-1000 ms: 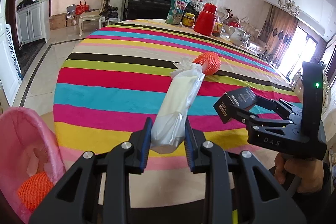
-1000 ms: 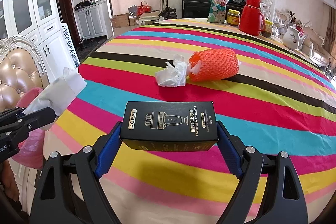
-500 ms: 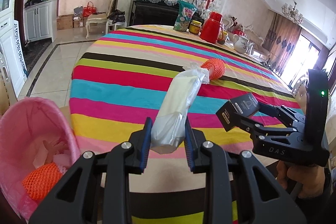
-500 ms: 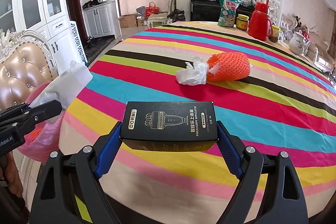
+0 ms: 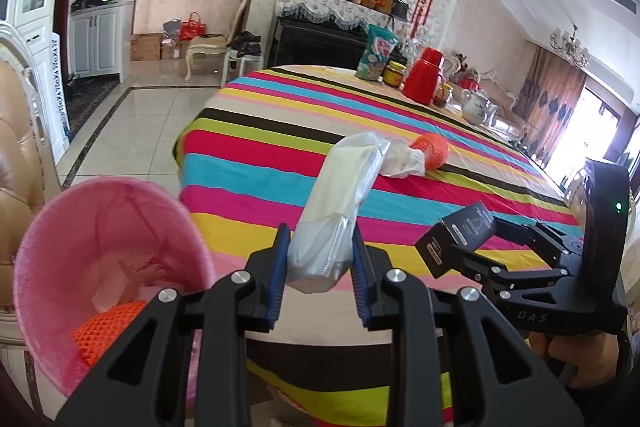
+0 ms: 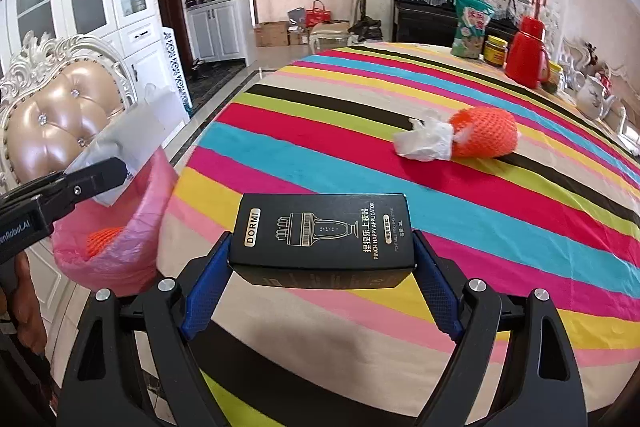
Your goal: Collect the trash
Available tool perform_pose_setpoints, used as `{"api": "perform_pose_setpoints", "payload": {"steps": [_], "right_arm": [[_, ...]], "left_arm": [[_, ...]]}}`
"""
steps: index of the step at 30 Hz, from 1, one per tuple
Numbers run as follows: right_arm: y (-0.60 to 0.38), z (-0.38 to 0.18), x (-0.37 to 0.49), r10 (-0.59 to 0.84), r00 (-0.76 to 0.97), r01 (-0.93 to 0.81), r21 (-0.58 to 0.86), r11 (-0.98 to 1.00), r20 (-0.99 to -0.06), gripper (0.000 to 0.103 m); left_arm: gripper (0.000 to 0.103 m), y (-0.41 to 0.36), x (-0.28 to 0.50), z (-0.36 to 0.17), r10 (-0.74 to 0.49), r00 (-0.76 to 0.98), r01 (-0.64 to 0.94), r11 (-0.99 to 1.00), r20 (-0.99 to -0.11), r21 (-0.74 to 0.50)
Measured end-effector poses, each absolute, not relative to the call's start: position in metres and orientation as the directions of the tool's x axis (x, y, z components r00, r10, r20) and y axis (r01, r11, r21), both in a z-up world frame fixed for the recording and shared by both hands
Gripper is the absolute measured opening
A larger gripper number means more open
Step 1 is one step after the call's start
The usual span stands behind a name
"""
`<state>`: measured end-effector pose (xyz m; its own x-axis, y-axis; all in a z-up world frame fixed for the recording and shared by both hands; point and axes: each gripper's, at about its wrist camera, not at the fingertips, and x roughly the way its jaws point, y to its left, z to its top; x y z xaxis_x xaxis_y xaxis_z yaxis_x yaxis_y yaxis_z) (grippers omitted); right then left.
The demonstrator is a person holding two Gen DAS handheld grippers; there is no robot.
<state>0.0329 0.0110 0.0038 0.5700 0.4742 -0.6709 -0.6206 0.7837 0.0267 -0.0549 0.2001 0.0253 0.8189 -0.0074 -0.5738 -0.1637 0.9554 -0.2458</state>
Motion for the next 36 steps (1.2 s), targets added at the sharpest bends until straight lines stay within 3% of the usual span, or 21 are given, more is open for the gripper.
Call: {"api": "perform_pose_setpoints", "payload": {"steps": [36], "right_arm": [[0.182,0.036,-0.028,0.675,0.413,-0.846,0.018,0.534,-0.611,0.081]], "left_arm": [[0.028,0.336,-0.168,0.042,0.341,0.775,-0.527,0.813,-0.532,-0.248]]}}
